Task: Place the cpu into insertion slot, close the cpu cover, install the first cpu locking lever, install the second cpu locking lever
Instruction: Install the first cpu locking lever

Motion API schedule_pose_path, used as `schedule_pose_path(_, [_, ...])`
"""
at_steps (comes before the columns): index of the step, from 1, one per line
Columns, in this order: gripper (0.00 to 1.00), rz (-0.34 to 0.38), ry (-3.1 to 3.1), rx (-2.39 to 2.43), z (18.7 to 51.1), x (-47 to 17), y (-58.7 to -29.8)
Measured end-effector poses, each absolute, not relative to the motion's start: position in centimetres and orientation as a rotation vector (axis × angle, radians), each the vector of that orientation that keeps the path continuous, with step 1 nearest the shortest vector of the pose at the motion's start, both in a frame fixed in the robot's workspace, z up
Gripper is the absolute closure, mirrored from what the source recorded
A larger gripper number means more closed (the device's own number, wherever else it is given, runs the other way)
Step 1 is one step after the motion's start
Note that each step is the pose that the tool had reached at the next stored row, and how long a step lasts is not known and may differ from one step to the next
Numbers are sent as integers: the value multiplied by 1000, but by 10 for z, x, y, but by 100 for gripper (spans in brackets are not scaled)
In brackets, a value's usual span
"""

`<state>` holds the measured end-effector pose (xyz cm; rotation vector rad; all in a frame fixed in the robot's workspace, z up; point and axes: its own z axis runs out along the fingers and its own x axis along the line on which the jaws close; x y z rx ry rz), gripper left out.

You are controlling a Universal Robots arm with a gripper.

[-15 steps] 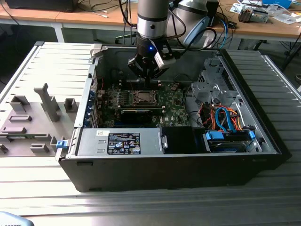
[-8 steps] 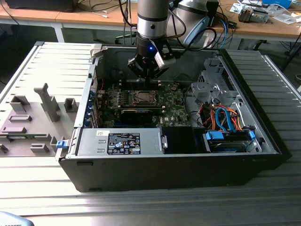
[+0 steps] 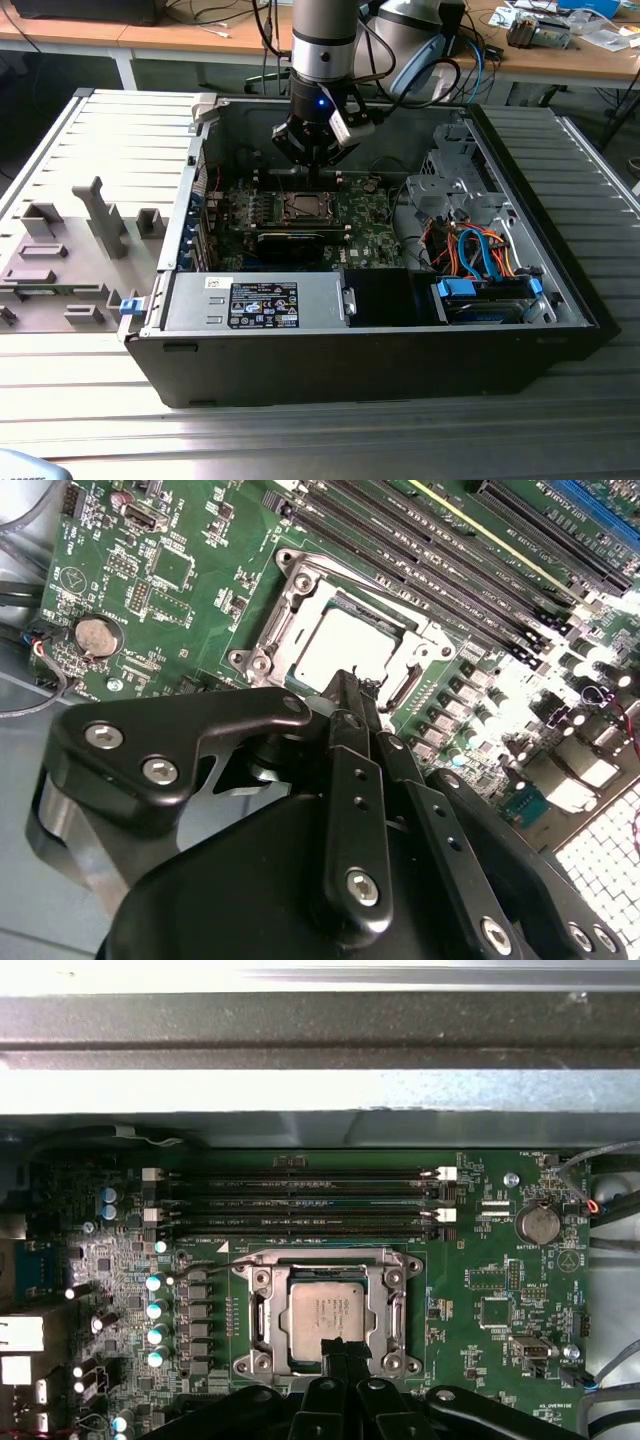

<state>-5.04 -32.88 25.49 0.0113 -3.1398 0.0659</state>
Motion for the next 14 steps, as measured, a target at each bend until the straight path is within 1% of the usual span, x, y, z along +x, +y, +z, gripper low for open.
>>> schedule_pose_path(14, [89, 66, -3140, 39, 255, -50, -329])
